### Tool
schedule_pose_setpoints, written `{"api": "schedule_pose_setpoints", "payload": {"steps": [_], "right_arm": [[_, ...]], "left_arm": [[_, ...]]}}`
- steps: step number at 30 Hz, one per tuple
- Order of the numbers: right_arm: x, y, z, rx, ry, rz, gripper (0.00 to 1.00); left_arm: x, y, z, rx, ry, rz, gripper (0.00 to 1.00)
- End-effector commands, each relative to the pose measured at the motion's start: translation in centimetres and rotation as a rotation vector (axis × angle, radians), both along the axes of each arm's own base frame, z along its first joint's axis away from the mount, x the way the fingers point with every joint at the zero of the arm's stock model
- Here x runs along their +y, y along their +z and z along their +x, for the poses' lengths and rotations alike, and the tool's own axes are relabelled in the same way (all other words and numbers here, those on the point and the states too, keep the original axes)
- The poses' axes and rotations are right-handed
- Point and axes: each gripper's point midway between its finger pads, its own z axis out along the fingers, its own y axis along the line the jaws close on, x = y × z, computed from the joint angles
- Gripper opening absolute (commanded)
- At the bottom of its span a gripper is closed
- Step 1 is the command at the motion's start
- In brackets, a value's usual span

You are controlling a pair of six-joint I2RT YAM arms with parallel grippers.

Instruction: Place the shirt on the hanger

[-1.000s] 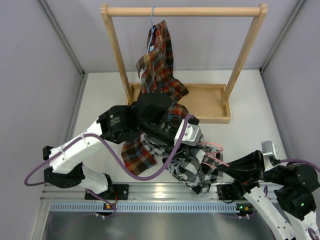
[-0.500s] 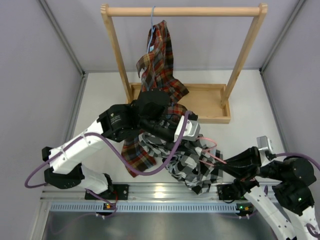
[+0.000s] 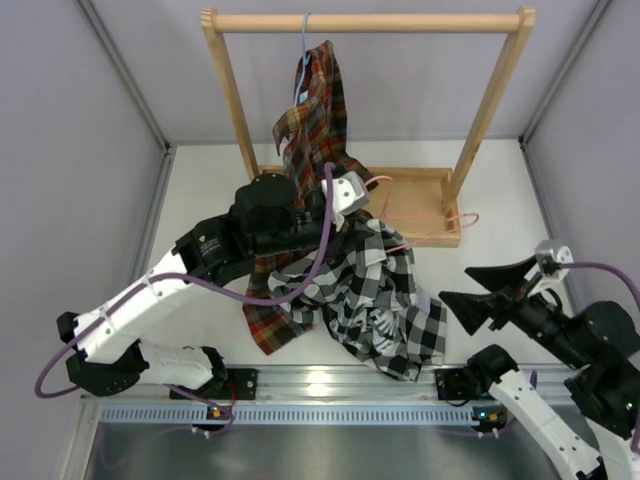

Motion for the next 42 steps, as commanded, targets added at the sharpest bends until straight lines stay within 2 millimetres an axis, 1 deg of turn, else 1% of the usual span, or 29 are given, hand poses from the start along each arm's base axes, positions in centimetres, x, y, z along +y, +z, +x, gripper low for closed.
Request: {"api": "schedule_pose_setpoints", "payload": {"steps": [1,2,3,4,5,6,7,13,16,17,18,19,20,21,22,24,26,27,28,30,31,32,33,34,37,39,40,41,42], "right_arm": [[0.8,-4.3,1.6,0.295,-0.047,0.01,0.88],[1.6,-5.1,1.6,0.359,-0.025,0.067,0.85],[2.6,-5.3,1.0,0.384,0.037,0.105,0.82],[3.5,-3.7,1.1,0.335,0.091,0.174,0.77],[4.3,-3.5,0.8,0.332,0.141,0.215,0.74],[5.2,-4.8,1.2,0.378,0.174,0.239,0.73],[5.7,-4.5,1.0,0.368,0.213,0.25,0.68],[6.1,-5.6,3.6,0.328,0.155,0.197,0.59],[6.2,-7.3,5.0,0.324,0.12,0.16,0.54],[6.5,-8.3,5.4,0.345,0.12,0.154,0.51],[6.9,-8.1,5.4,0.325,0.15,0.166,0.48],[7.2,-8.2,5.4,0.323,0.164,0.172,0.42],[7.6,-9.1,5.6,0.342,0.179,0.169,0.38],[7.8,-8.8,5.7,0.324,0.191,0.177,0.33],[7.8,-9.0,5.8,0.327,0.189,0.174,0.14],[7.5,-9.1,6.1,0.309,0.164,0.159,0.0],[6.5,-8.7,6.5,0.269,0.104,0.121,0.0],[5.6,-8.8,7.5,0.265,0.024,0.101,0.0],[4.8,-10.1,7.9,0.302,-0.027,0.053,0.0],[3.3,-10.9,9.7,0.324,-0.151,-0.031,0.0],[3.0,-11.5,9.9,0.347,-0.17,-0.065,0.0],[3.0,-11.5,10.5,0.36,-0.186,-0.087,0.0],[2.8,-11.4,10.9,0.36,-0.201,-0.093,0.0],[2.7,-11.2,11.1,0.361,-0.208,-0.095,0.0],[1.5,-10.3,12.2,0.37,-0.292,-0.112,0.0],[0.3,-10.3,13.1,0.387,-0.364,-0.15,0.0],[0.0,-10.4,13.4,0.395,-0.376,-0.16,0.0],[-0.1,-10.6,14.1,0.416,-0.39,-0.179,0.0],[-0.5,-10.7,14.5,0.436,-0.391,-0.174,0.0]], "left_arm": [[1.8,6.3,1.3,-0.034,0.149,-0.245,0.0],[2.5,7.4,1.5,-0.057,0.181,-0.294,0.0],[2.4,6.7,1.5,-0.026,0.195,-0.307,0.0],[2.6,6.8,1.4,-0.014,0.197,-0.332,0.0],[2.6,6.9,1.3,-0.011,0.192,-0.349,0.0],[2.9,7.5,0.7,-0.011,0.177,-0.378,0.0],[2.5,7.3,0.3,-0.001,0.148,-0.39,0.0],[1.9,7.4,-0.2,0.02,0.108,-0.396,0.0],[2.0,7.5,-0.3,0.018,0.104,-0.403,0.0],[2.0,7.3,-0.3,0.022,0.108,-0.403,0.0],[2.0,7.3,-0.3,0.022,0.108,-0.403,0.0],[2.0,7.3,-0.3,0.022,0.108,-0.403,0.0],[2.0,7.2,-0.3,0.023,0.108,-0.403,0.0],[2.0,7.3,-0.3,0.023,0.108,-0.405,0.0],[2.0,7.3,-0.2,0.022,0.111,-0.405,0.0],[2.3,7.4,0.0,0.011,0.127,-0.406,0.0],[2.7,7.0,0.2,0.003,0.146,-0.393,0.0],[3.0,6.5,0.1,-0.006,0.145,-0.375,0.0],[3.2,6.3,-0.2,-0.011,0.135,-0.367,0.0],[4.1,6.2,-1.3,-0.036,0.1,-0.368,0.0],[4.2,4.7,-1.5,-0.032,0.091,-0.341,0.0],[4.5,4.1,-1.8,-0.033,0.085,-0.332,0.0],[5.2,4.0,-2.2,-0.052,0.079,-0.335,0.0],[5.2,2.2,-2.2,-0.04,0.078,-0.305,0.0],[6.4,-0.3,-2.4,-0.059,0.094,-0.27,0.0],[7.1,-1.3,-2.6,-0.053,0.106,-0.264,0.0],[7.7,-1.3,-3.0,-0.06,0.103,-0.277,0.0],[7.8,-2.5,-3.0,-0.051,0.109,-0.258,0.0],[7.9,-3.0,-3.0,-0.04,0.113,-0.256,0.0]]}}
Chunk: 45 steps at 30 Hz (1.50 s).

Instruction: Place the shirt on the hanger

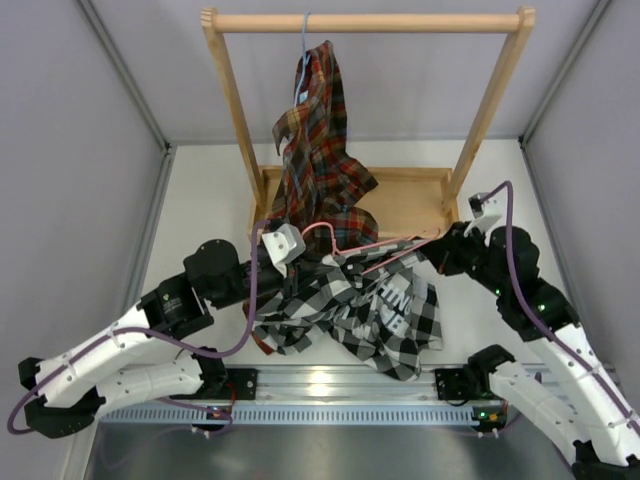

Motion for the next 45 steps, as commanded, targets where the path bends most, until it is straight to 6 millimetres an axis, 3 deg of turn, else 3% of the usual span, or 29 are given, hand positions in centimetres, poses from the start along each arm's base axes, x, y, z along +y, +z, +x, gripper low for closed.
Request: {"api": "schedule_pose_setpoints", "payload": {"steps": [1,9,13,18,22,26,27,29,32,33,35,38,40,42,43,45], "right_arm": [[-3.1,-0.4,2.4,0.041,-0.127,-0.087,0.0],[-6.9,1.4,5.2,0.061,-0.234,-0.11,0.0],[-8.8,0.4,7.1,0.099,-0.305,-0.178,0.0],[-10.5,1.1,8.8,0.099,-0.367,-0.245,0.0],[-9.2,3.2,9.1,0.048,-0.307,-0.202,0.0],[-6.6,6.0,8.7,-0.048,-0.174,-0.125,0.0],[-6.3,7.5,8.5,-0.117,-0.156,-0.107,0.0],[-5.3,8.1,7.7,-0.137,-0.096,-0.084,0.0],[-3.9,8.6,6.1,-0.153,-0.02,-0.036,0.0],[-3.2,9.1,5.1,-0.162,0.015,0.003,0.0],[-0.7,9.9,3.2,-0.199,0.163,0.095,0.0],[1.7,12.0,-0.2,-0.258,0.308,0.252,0.0],[2.2,12.6,-2.4,-0.272,0.345,0.323,0.0],[2.5,13.1,-4.3,-0.296,0.364,0.373,0.0],[2.5,13.3,-5.0,-0.304,0.371,0.394,0.0],[2.5,14.1,-6.6,-0.33,0.394,0.444,0.0]], "left_arm": [[0.9,1.1,-0.2,-0.046,0.012,-0.066,0.0],[1.4,-4.5,0.4,0.072,0.072,0.069,0.0],[1.4,-6.0,0.1,0.107,0.063,0.092,0.0],[1.4,-7.9,0.1,0.164,0.085,0.154,0.0],[1.3,-10.2,0.8,0.208,0.133,0.235,0.0],[0.5,-10.0,1.0,0.211,0.118,0.269,0.0],[0.3,-9.9,1.1,0.208,0.117,0.275,0.0],[0.4,-9.9,2.4,0.208,0.195,0.292,0.0],[0.9,-8.0,4.9,0.192,0.343,0.263,0.0],[0.6,-6.5,5.3,0.185,0.357,0.229,0.0],[-0.3,-4.9,5.8,0.179,0.358,0.197,0.0],[-3.0,-0.5,6.7,0.162,0.332,0.085,0.0],[-5.2,3.8,7.0,0.122,0.276,-0.048,0.0],[-7.3,6.6,6.9,0.086,0.207,-0.124,0.0],[-7.6,10.2,6.8,0.052,0.19,-0.191,0.0],[-8.8,13.2,6.7,0.02,0.146,-0.236,0.0]]}}
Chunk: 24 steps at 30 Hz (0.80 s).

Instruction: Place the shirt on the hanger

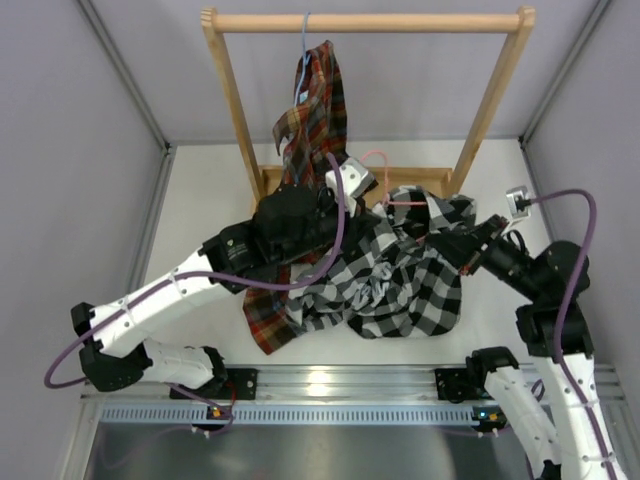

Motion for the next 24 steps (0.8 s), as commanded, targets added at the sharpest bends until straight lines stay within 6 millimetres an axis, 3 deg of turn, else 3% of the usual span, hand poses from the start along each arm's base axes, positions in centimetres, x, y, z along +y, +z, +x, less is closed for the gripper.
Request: {"api": "schedule_pose_setpoints", "payload": {"steps": [1,2,5,8,11,12,14,15,16,17,18,19,20,21,23,24], "right_arm": [[1.1,4.3,-4.0,-0.12,0.121,0.134,0.0],[0.9,4.2,-4.2,-0.111,0.111,0.142,0.0],[0.8,3.8,-4.4,-0.094,0.096,0.166,0.0],[0.2,3.1,-3.6,-0.064,0.034,0.188,0.0],[-0.3,2.2,-3.5,-0.024,-0.012,0.15,0.0],[-0.5,2.7,-3.9,-0.056,-0.017,0.114,0.05],[-1.3,0.9,-3.9,0.016,-0.076,0.037,0.2],[-2.0,1.2,-4.2,-0.025,-0.11,-0.028,0.22],[-3.0,-0.4,-4.3,0.035,-0.169,-0.078,0.25],[-3.5,-0.8,-4.7,0.039,-0.188,-0.114,0.38],[-4.2,-0.2,-5.5,-0.011,-0.205,-0.167,0.43],[-5.0,-1.7,-6.3,0.048,-0.229,-0.225,0.44],[-5.5,-1.8,-6.9,0.053,-0.247,-0.262,0.48],[-6.3,-0.3,-7.9,-0.009,-0.268,-0.315,0.5],[-7.4,-0.5,-9.3,0.009,-0.281,-0.387,0.56],[-7.4,0.8,-9.8,-0.02,-0.274,-0.383,0.58]], "left_arm": [[-3.1,11.3,0.4,-0.154,-0.071,-0.277,0.0],[-3.2,14.7,0.0,-0.195,-0.094,-0.334,0.0],[-5.4,18.0,-1.0,-0.232,-0.217,-0.39,0.0],[-6.9,19.1,-2.1,-0.223,-0.325,-0.425,0.0],[-6.9,18.3,-1.7,-0.234,-0.326,-0.404,0.0],[-7.2,16.8,-1.2,-0.226,-0.323,-0.391,0.0],[-6.7,15.7,-0.9,-0.226,-0.355,-0.389,0.0],[-6.0,16.0,-1.0,-0.242,-0.363,-0.403,0.0],[-6.1,14.7,-0.6,-0.224,-0.363,-0.38,0.0],[-5.8,14.3,-0.5,-0.226,-0.38,-0.368,0.0],[-5.7,13.6,-0.7,-0.214,-0.401,-0.345,0.0],[-5.5,13.3,-0.8,-0.235,-0.425,-0.317,0.0],[-5.5,12.7,-1.2,-0.249,-0.459,-0.286,0.0],[-5.3,12.3,-1.7,-0.262,-0.484,-0.263,0.0],[-4.8,10.9,-1.0,-0.255,-0.469,-0.219,0.0],[-4.7,10.5,-1.3,-0.248,-0.494,-0.214,0.0]]}}
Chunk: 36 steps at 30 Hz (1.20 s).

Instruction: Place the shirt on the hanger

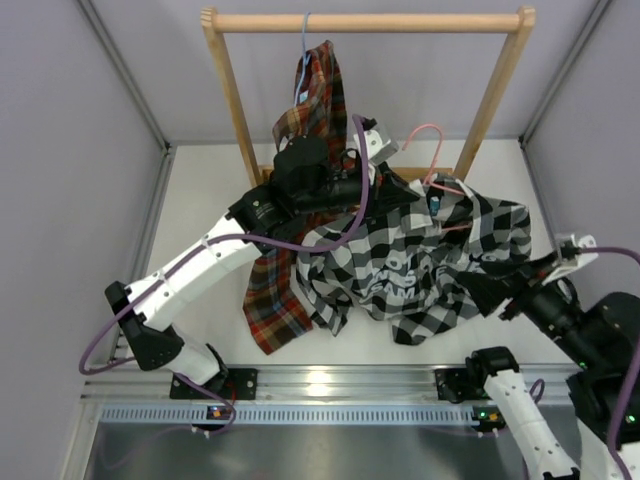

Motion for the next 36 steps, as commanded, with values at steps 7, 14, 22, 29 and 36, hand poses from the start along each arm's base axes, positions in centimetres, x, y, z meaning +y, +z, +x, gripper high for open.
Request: {"api": "schedule_pose_setpoints", "payload": {"steps": [7,14,22,29,36], "right_arm": [[1.5,4.3,-3.5,-0.192,0.26,-0.196,0.7],[5.6,9.7,-1.6,-0.332,0.493,-0.165,0.65],[8.4,10.4,0.2,-0.306,0.655,-0.077,0.54],[8.8,11.9,-1.0,-0.363,0.725,-0.042,0.47],[9.2,11.9,-0.8,-0.359,0.755,-0.026,0.27]], "left_arm": [[2.4,2.2,-6.9,-0.16,-0.365,-0.049,0.0],[3.0,1.7,-10.3,-0.136,-0.569,-0.05,0.0],[2.9,1.3,-11.4,-0.117,-0.64,-0.045,0.0],[1.8,0.6,-11.1,-0.065,-0.641,-0.031,0.0],[0.8,0.8,-11.8,-0.057,-0.692,-0.033,0.0]]}}
